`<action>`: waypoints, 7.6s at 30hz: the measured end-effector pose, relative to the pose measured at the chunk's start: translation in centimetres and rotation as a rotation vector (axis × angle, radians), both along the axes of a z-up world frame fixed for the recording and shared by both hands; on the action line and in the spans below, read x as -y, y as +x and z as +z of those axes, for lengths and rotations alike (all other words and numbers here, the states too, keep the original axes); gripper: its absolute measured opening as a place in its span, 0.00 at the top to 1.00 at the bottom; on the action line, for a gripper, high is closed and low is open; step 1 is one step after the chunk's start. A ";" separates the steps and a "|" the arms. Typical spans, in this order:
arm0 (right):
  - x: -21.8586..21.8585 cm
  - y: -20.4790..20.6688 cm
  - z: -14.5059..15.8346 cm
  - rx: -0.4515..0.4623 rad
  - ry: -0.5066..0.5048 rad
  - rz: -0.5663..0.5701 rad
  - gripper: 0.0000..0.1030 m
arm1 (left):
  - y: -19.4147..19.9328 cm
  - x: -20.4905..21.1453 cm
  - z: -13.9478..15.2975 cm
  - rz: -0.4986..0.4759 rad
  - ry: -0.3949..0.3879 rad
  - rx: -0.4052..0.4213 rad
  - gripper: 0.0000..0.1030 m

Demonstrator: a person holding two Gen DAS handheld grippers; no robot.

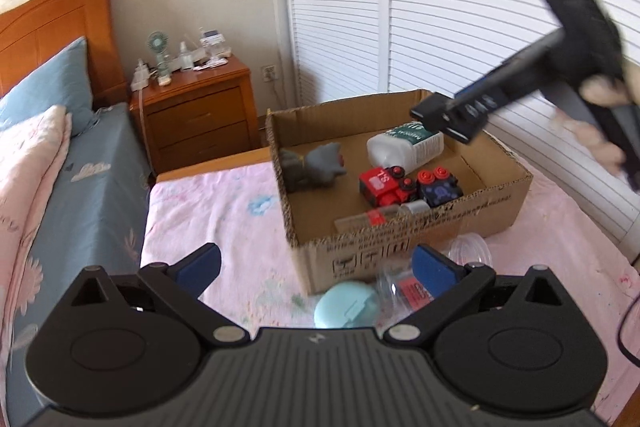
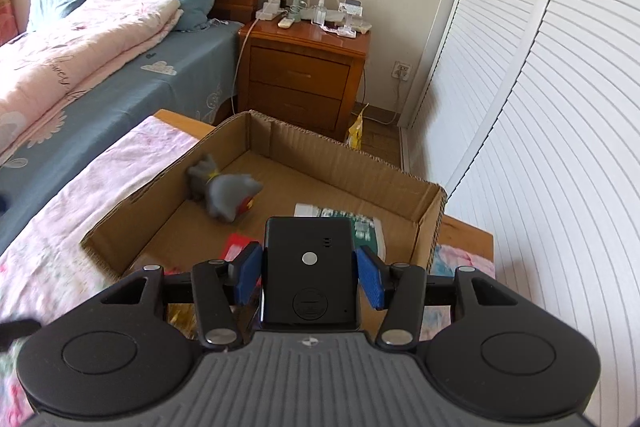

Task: Organize rigid objects
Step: 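Drop the S.L train and black block into the box, opening both tools, then move the left tool to the clear jar while the right tool grasps the black oval object, then grasp the clear plastic jar with the left tool, then place the clear jar and black oval object into the box, opening both tools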

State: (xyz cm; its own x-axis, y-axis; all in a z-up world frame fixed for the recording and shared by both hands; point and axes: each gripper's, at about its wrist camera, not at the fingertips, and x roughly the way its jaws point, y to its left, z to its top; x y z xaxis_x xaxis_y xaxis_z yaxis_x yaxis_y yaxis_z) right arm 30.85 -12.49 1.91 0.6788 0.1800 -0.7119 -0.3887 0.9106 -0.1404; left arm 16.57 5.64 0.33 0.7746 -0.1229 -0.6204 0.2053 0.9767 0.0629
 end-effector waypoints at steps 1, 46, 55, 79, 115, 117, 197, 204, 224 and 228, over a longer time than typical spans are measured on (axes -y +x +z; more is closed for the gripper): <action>-0.2 0.8 -0.2 -0.010 -0.001 -0.005 0.45 | -0.4 -0.2 -0.1 0.015 -0.001 0.002 0.02; 2.9 -10.5 -4.1 -0.045 0.153 -0.127 0.00 | -4.4 -0.6 -1.9 0.083 -0.003 -0.079 0.02; 0.5 -15.3 -9.5 -0.131 0.098 -0.072 0.00 | -4.2 -0.3 -3.0 0.070 -0.006 -0.110 0.02; 6.2 -16.3 -11.6 -0.136 0.032 -0.293 0.00 | -4.0 0.6 -4.0 0.022 -0.011 -0.142 0.02; 2.1 -14.9 -12.0 -0.103 0.091 -0.281 0.06 | -3.6 0.9 -3.9 0.004 -0.039 -0.143 0.02; 3.0 -15.2 -12.0 -0.099 0.091 -0.266 0.05 | -3.3 1.7 -3.8 -0.011 -0.037 -0.144 0.02; 6.5 -15.9 -4.1 -0.047 0.078 0.049 0.10 | 2.6 5.1 2.0 -0.221 -0.010 -0.075 0.13; 6.3 -14.5 -1.8 0.017 0.061 0.060 0.10 | 7.9 5.3 1.8 -0.186 -0.002 -0.068 0.13; 3.7 -11.4 -0.1 0.029 0.045 0.081 0.10 | 5.6 1.3 -0.1 -0.102 -0.051 -0.076 0.02; 2.7 -9.6 0.8 0.031 0.056 0.081 0.10 | 3.3 0.5 0.3 -0.095 -0.061 -0.043 0.02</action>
State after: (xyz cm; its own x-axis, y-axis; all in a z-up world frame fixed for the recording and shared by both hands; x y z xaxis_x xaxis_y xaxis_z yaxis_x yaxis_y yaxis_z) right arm 21.21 -15.14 2.66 0.6819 0.2740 -0.6782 -0.4575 0.8832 -0.1033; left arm 19.84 5.16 0.67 0.7307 -0.2334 -0.6415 0.2988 0.9543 -0.0068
